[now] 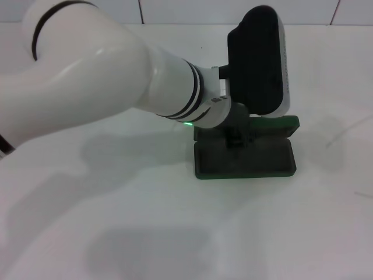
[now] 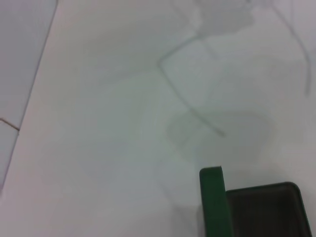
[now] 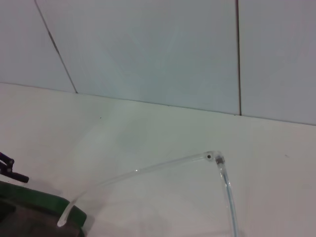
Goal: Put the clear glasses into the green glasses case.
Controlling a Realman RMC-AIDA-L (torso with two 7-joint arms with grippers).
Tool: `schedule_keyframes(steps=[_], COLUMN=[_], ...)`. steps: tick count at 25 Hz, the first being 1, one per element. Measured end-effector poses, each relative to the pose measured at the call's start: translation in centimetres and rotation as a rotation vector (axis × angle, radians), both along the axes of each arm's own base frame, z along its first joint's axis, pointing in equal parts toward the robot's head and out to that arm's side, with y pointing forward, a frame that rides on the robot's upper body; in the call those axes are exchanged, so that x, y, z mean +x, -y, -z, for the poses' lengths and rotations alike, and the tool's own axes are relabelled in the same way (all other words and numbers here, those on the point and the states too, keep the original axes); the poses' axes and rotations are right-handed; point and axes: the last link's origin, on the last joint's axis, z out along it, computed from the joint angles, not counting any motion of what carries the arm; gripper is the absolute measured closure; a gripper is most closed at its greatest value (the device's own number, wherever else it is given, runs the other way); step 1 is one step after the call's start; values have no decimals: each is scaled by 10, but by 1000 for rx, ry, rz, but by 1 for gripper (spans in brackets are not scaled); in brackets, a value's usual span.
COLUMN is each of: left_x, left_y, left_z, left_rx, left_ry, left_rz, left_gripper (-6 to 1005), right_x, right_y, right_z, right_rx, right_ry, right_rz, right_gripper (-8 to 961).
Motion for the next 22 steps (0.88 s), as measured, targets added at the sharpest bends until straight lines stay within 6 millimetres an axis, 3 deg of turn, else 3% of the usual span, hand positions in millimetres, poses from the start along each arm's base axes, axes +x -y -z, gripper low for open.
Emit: schedule_keyframes(steps=[8,13,19,22], left_x=[6,18,36,34], left_y=[2,8,8,13], left_z=[-7,-25,-74,-107], left_rx=[-7,-12,100,168], left_ry=[9,60,227,336], left_rz=[-2,-6,-32,-57], left_gripper=[592,591,583,579], right_x=[0,1,-4,-17], right_y=[1,1,4,4], right_z=[0,2,7,14], right_rx=[-4,-7,-54,-102], right_ry=[3,-2,-25,-56], right_rz=[-4,-4,-35,-147], right_gripper=[877,877,878,878])
